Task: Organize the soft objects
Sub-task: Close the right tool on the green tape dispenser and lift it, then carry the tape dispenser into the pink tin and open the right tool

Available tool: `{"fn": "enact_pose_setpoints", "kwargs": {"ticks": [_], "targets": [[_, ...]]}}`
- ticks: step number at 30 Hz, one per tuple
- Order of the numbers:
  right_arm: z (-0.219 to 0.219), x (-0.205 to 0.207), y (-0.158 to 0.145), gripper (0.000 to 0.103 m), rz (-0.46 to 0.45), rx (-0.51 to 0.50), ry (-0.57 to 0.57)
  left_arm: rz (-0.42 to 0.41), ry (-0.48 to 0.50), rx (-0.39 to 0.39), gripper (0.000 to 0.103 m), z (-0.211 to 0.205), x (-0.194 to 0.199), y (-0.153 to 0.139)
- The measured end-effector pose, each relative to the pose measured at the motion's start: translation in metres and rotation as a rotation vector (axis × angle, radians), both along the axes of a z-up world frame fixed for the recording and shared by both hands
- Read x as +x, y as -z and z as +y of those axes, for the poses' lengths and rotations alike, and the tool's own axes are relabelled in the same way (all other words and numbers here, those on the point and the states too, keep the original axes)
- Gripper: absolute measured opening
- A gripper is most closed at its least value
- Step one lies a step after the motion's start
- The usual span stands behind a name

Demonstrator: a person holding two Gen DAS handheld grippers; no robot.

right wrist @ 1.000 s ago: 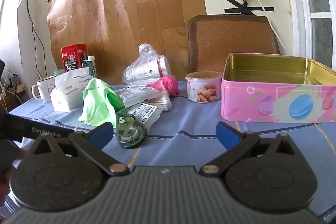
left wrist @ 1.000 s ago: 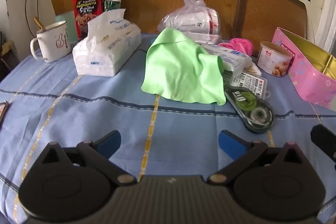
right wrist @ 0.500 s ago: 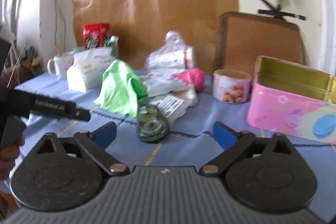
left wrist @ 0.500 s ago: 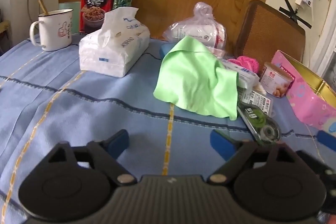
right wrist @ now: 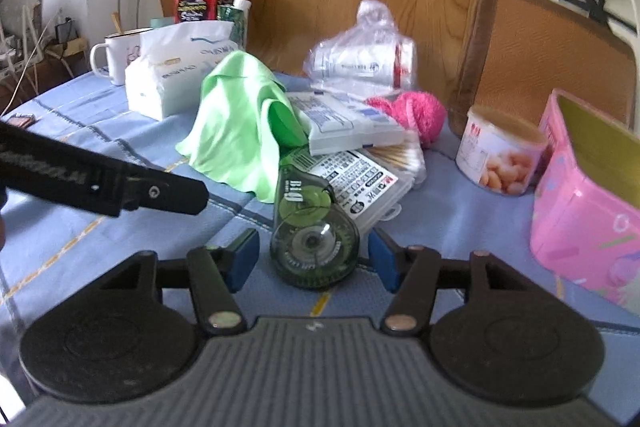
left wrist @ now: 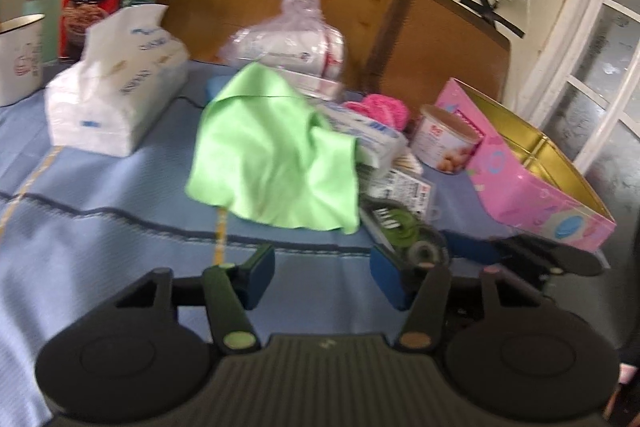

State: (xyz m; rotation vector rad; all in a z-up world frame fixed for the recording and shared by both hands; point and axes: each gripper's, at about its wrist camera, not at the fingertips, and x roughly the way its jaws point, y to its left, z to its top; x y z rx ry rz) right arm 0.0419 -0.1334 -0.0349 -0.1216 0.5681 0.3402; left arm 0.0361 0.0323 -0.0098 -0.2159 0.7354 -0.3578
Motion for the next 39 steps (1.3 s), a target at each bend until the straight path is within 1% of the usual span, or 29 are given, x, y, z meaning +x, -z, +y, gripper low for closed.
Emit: {"fn": "enact_pose_setpoints", "kwargs": {"ticks": [2, 6, 8, 11, 12, 13, 14, 15, 17, 21, 26, 29, 32, 34, 37, 39], "targets": [[-0.006, 0.004, 0.001, 0.052, 0.018, 0.052, 0.002, 0.028, 0.016, -0.015, 0.047, -0.005, 0.005, 0.001], [-0.013, -0.021, 0.002, 0.052, 0.021, 0.111, -0.007, 0.086, 0.074, -0.065, 0.046, -0.017, 0.011, 0.008], [-0.015, -0.037, 0.003, 0.052, 0.02, 0.14, -0.027, 0.077, 0.098, -0.054, 0.046, -0.027, 0.009, 0.008], [-0.012, -0.05, 0.005, 0.052, -0.003, 0.124, -0.042, 0.077, 0.122, -0.044, 0.043, -0.042, 0.007, 0.007], [-0.013, -0.052, 0.005, 0.052, -0.014, 0.113, -0.036, 0.073, 0.125, -0.032, 0.041, -0.046, 0.006, 0.006], [-0.015, -0.053, 0.006, 0.052, -0.017, 0.117, -0.03, 0.072, 0.128, -0.026, 0.039, -0.049, 0.006, 0.004], [-0.018, -0.05, 0.006, 0.052, -0.015, 0.129, -0.022, 0.07, 0.133, -0.026, 0.035, -0.052, 0.006, 0.002], [-0.022, -0.049, 0.005, 0.052, -0.017, 0.144, -0.01, 0.068, 0.141, -0.03, 0.033, -0.055, 0.006, -0.001], [-0.032, -0.048, 0.001, 0.052, -0.044, 0.164, 0.016, 0.059, 0.161, -0.047, 0.033, -0.063, 0.008, -0.009], [-0.056, -0.052, -0.011, 0.052, -0.15, 0.174, 0.077, 0.003, 0.215, -0.047, 0.033, -0.095, 0.017, -0.033], [-0.1, -0.048, -0.03, 0.052, -0.27, 0.165, 0.197, -0.089, 0.313, -0.026, 0.033, -0.159, 0.036, -0.063], [-0.135, -0.038, -0.038, 0.052, -0.316, 0.166, 0.279, -0.099, 0.374, -0.042, 0.033, -0.2, 0.05, -0.072], [-0.169, -0.03, -0.038, 0.052, -0.327, 0.159, 0.348, -0.115, 0.421, -0.028, 0.033, -0.24, 0.06, -0.07], [-0.188, -0.024, -0.036, 0.052, -0.311, 0.166, 0.384, -0.102, 0.44, -0.029, 0.033, -0.26, 0.067, -0.065], [-0.206, -0.014, -0.03, 0.052, -0.282, 0.15, 0.422, -0.073, 0.441, -0.039, 0.033, -0.278, 0.077, -0.055], [-0.213, -0.012, -0.026, 0.053, -0.265, 0.139, 0.441, -0.067, 0.431, -0.038, 0.033, -0.28, 0.08, -0.052]]}}
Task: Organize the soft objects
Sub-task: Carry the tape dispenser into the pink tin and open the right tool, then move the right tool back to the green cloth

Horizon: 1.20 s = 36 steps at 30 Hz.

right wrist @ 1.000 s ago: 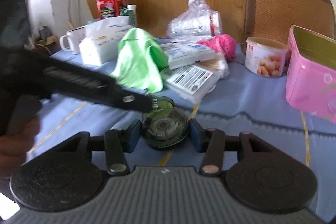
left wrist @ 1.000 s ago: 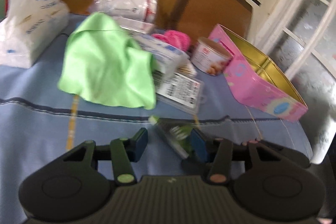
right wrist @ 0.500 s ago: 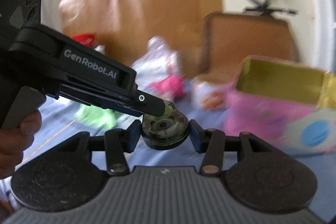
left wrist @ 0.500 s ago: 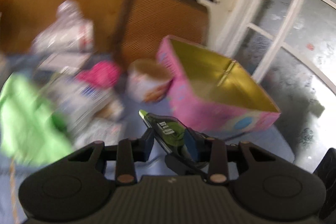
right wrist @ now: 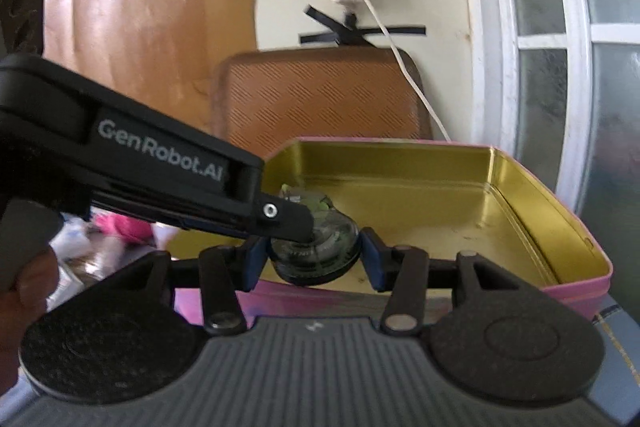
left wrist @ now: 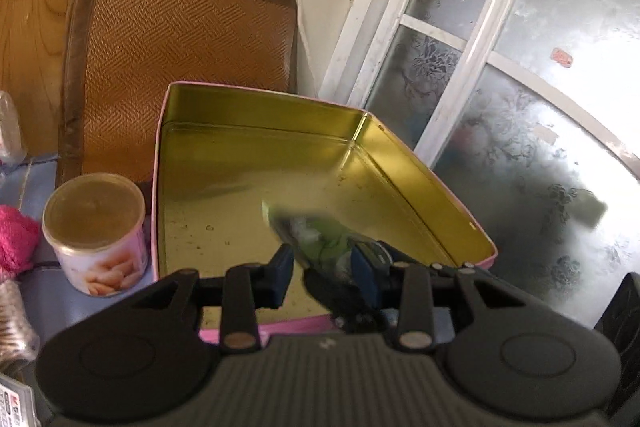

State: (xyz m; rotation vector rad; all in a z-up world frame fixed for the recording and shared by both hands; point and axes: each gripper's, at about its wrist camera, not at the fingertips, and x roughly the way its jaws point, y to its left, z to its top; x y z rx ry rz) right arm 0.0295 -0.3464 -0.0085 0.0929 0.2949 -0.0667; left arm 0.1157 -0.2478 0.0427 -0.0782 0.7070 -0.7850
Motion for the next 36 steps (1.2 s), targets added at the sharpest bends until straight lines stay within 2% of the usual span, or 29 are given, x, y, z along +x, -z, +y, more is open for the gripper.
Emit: {"fn": "enact_pose_setpoints", "kwargs": {"ticks": [2, 5, 9, 13, 19, 22, 27, 28, 30, 31, 33, 36], "targets": [[-0.005, -0.002, 0.0, 0.058, -0.005, 0.024, 0.016, -0.007, -0.003, -0.013, 0.033, 0.008, -0.002, -0.001], [-0.003, -0.003, -0.003, 0.058, -0.021, 0.047, 0.016, -0.038, -0.021, -0.042, 0.033, 0.034, -0.012, -0.011], [0.018, -0.011, -0.009, 0.057, -0.062, 0.07, -0.049, -0.087, -0.086, -0.075, 0.034, 0.105, -0.036, -0.017], [0.066, -0.007, -0.015, 0.052, -0.048, 0.036, -0.212, -0.102, -0.259, -0.055, 0.034, 0.193, -0.06, -0.003], [0.168, 0.018, -0.017, 0.052, 0.031, -0.062, -0.501, -0.012, -0.576, -0.031, 0.034, 0.319, -0.088, 0.034], [0.207, 0.038, -0.017, 0.052, 0.062, -0.098, -0.563, 0.036, -0.644, -0.07, 0.034, 0.352, -0.097, 0.044], [0.253, 0.073, -0.01, 0.052, 0.112, -0.154, -0.574, 0.045, -0.667, -0.111, 0.034, 0.377, -0.113, 0.051], [0.261, 0.08, -0.007, 0.05, 0.127, -0.171, -0.581, 0.05, -0.665, -0.119, 0.034, 0.374, -0.111, 0.05], [0.269, 0.075, -0.001, 0.012, 0.142, -0.2, -0.594, 0.052, -0.658, -0.13, 0.034, 0.374, -0.113, 0.051], [0.272, 0.072, -0.002, 0.005, 0.159, -0.208, -0.592, 0.05, -0.653, -0.135, 0.034, 0.376, -0.116, 0.053], [0.27, 0.056, -0.004, 0.005, 0.157, -0.182, -0.622, 0.044, -0.64, -0.15, 0.034, 0.379, -0.12, 0.052], [0.268, 0.02, -0.011, 0.005, 0.152, -0.148, -0.724, 0.043, -0.61, -0.184, 0.037, 0.379, -0.123, 0.052]]}}
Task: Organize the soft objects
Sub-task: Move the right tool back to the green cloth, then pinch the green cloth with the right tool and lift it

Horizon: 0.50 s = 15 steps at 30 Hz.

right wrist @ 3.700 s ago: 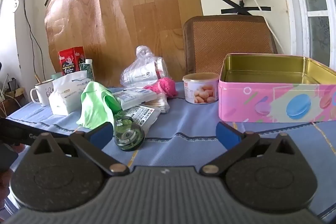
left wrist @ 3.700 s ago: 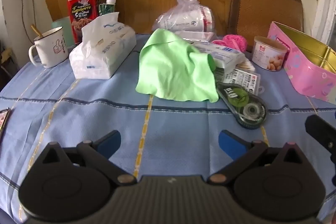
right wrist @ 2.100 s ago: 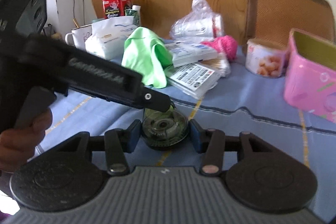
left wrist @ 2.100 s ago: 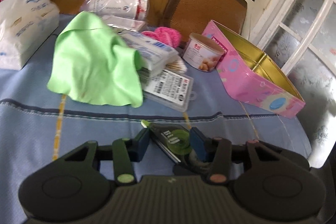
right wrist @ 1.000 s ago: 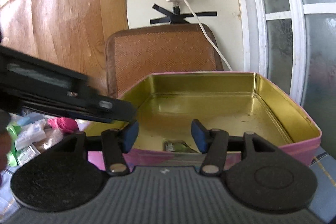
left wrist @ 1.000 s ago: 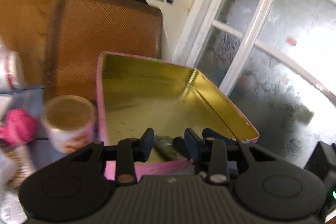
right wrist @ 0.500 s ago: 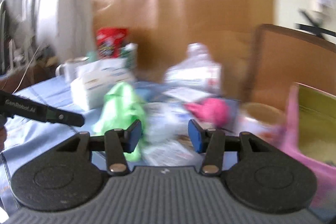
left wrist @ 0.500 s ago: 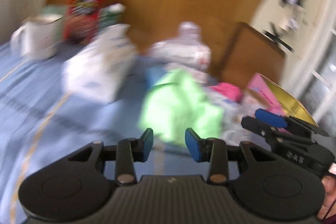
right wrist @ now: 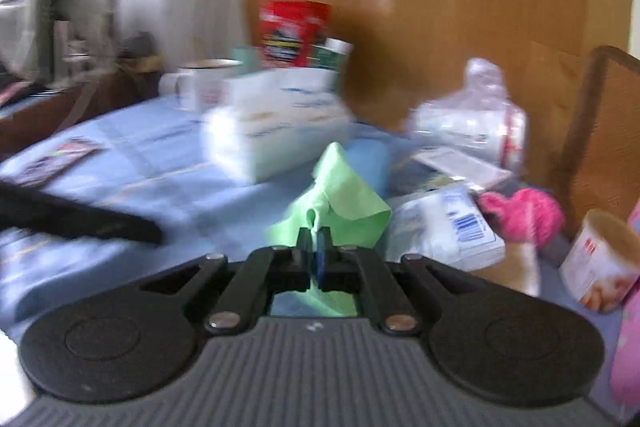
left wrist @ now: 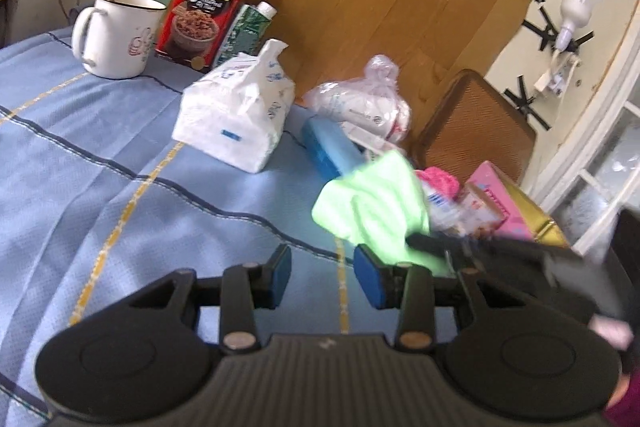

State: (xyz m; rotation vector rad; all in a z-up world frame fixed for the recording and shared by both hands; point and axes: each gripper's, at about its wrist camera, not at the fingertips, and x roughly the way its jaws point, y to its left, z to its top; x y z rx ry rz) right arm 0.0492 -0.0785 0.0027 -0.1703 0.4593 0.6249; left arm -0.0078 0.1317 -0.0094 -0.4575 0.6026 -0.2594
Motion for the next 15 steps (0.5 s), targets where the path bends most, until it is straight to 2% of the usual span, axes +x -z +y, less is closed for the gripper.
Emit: {"fn": "enact_pose_setpoints", "kwargs": {"ticks": [5, 7, 9, 10, 11, 13, 15], "targets": [[0.004, -0.051, 0.015, 0.006, 0.068, -0.025, -0.107, -0.003, 0.066, -0.011, 0.037, -0.013, 0.0, 0.0], [0.009, -0.059, 0.028, 0.011, 0.094, -0.047, -0.117, 0.0, 0.083, 0.003, 0.037, -0.018, 0.0, 0.0], [0.011, -0.064, 0.031, 0.015, 0.079, -0.045, -0.108, -0.005, 0.089, 0.018, 0.037, -0.021, -0.002, -0.003], [0.01, -0.066, 0.03, 0.026, 0.085, -0.035, -0.115, -0.007, 0.09, 0.022, 0.038, -0.021, -0.004, -0.004], [0.009, -0.068, 0.028, 0.041, 0.087, -0.014, -0.12, -0.008, 0.09, 0.025, 0.039, -0.02, -0.005, -0.005], [0.003, -0.073, 0.022, 0.056, 0.061, 0.015, -0.109, -0.004, 0.09, 0.032, 0.039, -0.019, -0.008, -0.007], [-0.003, -0.073, 0.019, 0.059, 0.04, 0.028, -0.099, 0.002, 0.094, 0.037, 0.039, -0.018, -0.01, -0.007]]}}
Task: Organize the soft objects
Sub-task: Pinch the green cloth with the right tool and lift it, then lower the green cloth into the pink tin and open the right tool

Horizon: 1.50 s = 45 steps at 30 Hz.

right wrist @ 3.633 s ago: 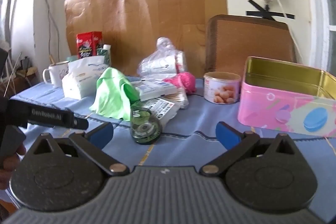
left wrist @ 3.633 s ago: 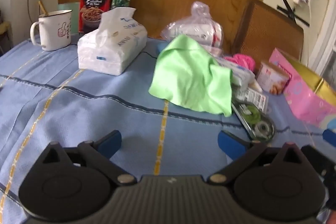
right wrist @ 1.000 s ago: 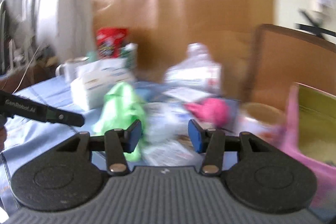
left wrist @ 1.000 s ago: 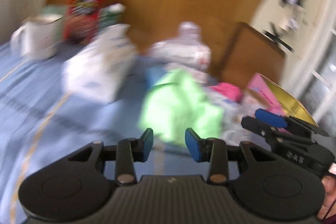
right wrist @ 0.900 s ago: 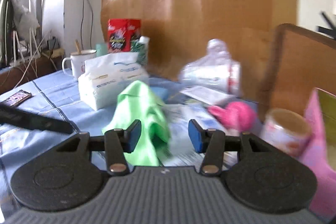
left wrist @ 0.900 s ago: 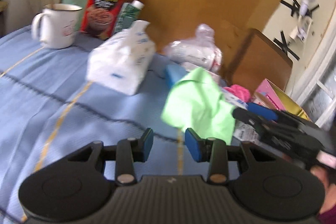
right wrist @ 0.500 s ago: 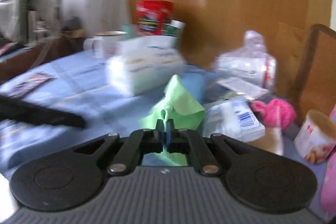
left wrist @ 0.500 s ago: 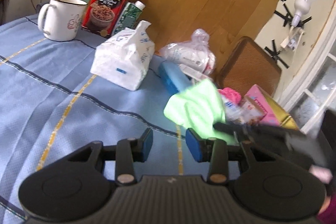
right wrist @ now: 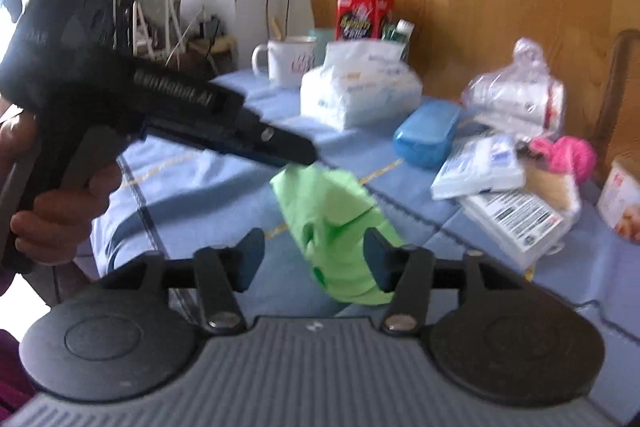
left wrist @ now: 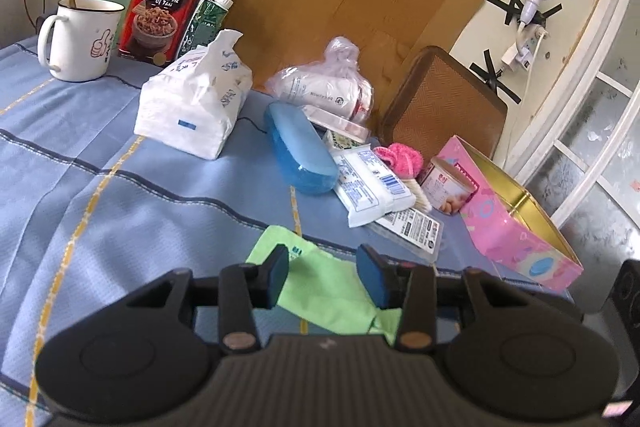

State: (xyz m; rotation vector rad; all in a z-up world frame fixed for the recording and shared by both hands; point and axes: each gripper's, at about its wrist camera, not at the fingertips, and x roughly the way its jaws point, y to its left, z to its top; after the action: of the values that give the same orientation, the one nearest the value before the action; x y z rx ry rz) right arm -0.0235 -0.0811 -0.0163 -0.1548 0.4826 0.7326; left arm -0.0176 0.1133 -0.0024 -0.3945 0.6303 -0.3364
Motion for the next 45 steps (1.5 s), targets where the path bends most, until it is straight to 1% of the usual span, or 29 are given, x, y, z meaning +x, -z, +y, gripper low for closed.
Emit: {"fn": "enact_pose_setpoints", "kwargs": {"ticks": [1, 3, 4, 5, 8, 9, 10, 11, 12, 13, 14, 15, 17, 20, 23, 26, 28, 31, 32, 34, 36, 37, 38, 39, 40, 41, 43, 45], "targets": [[-0.002, 0.003, -0.001, 0.061, 0.001, 0.009, 0.004, 0.006, 0.005, 0.001, 0.039, 0.0, 0.001, 0.001], [-0.008, 0.007, 0.0, 0.07, 0.015, 0.025, 0.017, 0.029, 0.014, 0.007, 0.045, -0.003, 0.004, 0.003], [-0.009, 0.01, 0.002, 0.074, 0.025, 0.025, 0.028, 0.041, 0.014, 0.016, 0.046, -0.006, 0.005, 0.005], [-0.009, 0.013, 0.005, 0.077, 0.035, 0.021, 0.046, 0.054, 0.017, 0.029, 0.047, -0.01, 0.007, 0.007], [-0.012, 0.025, 0.009, 0.077, 0.09, 0.036, 0.073, 0.1, 0.031, 0.054, 0.049, -0.019, 0.013, 0.015], [-0.011, 0.03, 0.011, 0.077, 0.113, 0.049, 0.077, 0.098, 0.027, 0.056, 0.048, -0.022, 0.014, 0.018], [-0.011, 0.032, 0.013, 0.067, 0.132, 0.056, 0.073, 0.094, 0.027, 0.058, 0.048, -0.024, 0.014, 0.019], [-0.009, 0.032, 0.015, 0.048, 0.128, 0.053, 0.076, 0.093, 0.032, 0.065, 0.046, -0.028, 0.014, 0.019], [-0.009, 0.028, 0.016, 0.034, 0.103, 0.034, 0.074, 0.098, 0.047, 0.064, 0.037, -0.031, 0.015, 0.019], [-0.008, 0.025, 0.016, 0.012, 0.09, 0.025, 0.059, 0.112, 0.074, 0.049, 0.033, -0.035, 0.017, 0.019], [-0.009, 0.024, 0.015, 0.009, 0.105, 0.039, 0.037, 0.122, 0.092, 0.037, 0.027, -0.039, 0.019, 0.019], [-0.009, 0.022, 0.016, 0.009, 0.106, 0.043, 0.042, 0.12, 0.105, 0.036, 0.026, -0.045, 0.02, 0.016], [-0.012, 0.017, 0.015, 0.008, 0.071, 0.041, 0.055, 0.098, 0.146, 0.06, 0.026, -0.061, 0.024, 0.007], [-0.029, 0.008, 0.005, 0.008, -0.023, 0.07, 0.119, 0.016, 0.203, 0.113, 0.026, -0.09, 0.029, -0.016], [-0.057, 0.002, -0.009, 0.008, -0.124, 0.115, 0.228, -0.058, 0.28, 0.125, 0.026, -0.125, 0.041, -0.041], [-0.093, -0.002, -0.02, 0.008, -0.221, 0.147, 0.37, -0.121, 0.371, 0.123, 0.027, -0.167, 0.058, -0.061], [-0.119, -0.002, -0.025, 0.009, -0.27, 0.155, 0.471, -0.153, 0.431, 0.134, 0.027, -0.203, 0.07, -0.07], [-0.157, 0.005, -0.03, 0.009, -0.307, 0.152, 0.606, -0.18, 0.509, 0.148, 0.027, -0.252, 0.083, -0.075], [-0.17, 0.008, -0.03, 0.009, -0.316, 0.153, 0.648, -0.189, 0.525, 0.152, 0.031, -0.267, 0.088, -0.075], [-0.194, 0.018, -0.029, 0.009, -0.313, 0.151, 0.721, -0.193, 0.531, 0.17, 0.034, -0.292, 0.098, -0.073], [-0.214, 0.037, -0.023, 0.013, -0.289, 0.118, 0.782, -0.169, 0.517, 0.185, 0.045, -0.307, 0.107, -0.068], [-0.222, 0.047, -0.019, 0.013, -0.254, 0.083, 0.809, -0.15, 0.502, 0.192, 0.047, -0.311, 0.111, -0.063], [-0.23, 0.058, -0.015, 0.019, -0.227, 0.064, 0.851, -0.127, 0.482, 0.2, 0.049, -0.31, 0.115, -0.058], [-0.24, 0.067, -0.011, 0.029, -0.196, 0.062, 0.901, -0.107, 0.468, 0.203, 0.049, -0.307, 0.116, -0.054], [-0.248, 0.074, -0.009, 0.058, -0.165, 0.077, 0.935, -0.096, 0.467, 0.195, 0.049, -0.299, 0.115, -0.051], [-0.258, 0.073, -0.008, 0.076, -0.156, 0.114, 0.965, -0.094, 0.463, 0.184, 0.05, -0.289, 0.112, -0.048], [-0.27, 0.065, -0.009, 0.079, -0.195, 0.195, 1.007, -0.105, 0.43, 0.167, 0.053, -0.261, 0.103, -0.044], [-0.271, 0.056, -0.011, 0.079, -0.226, 0.228, 1.021, -0.104, 0.376, 0.144, 0.053, -0.224, 0.094, -0.039]]}}
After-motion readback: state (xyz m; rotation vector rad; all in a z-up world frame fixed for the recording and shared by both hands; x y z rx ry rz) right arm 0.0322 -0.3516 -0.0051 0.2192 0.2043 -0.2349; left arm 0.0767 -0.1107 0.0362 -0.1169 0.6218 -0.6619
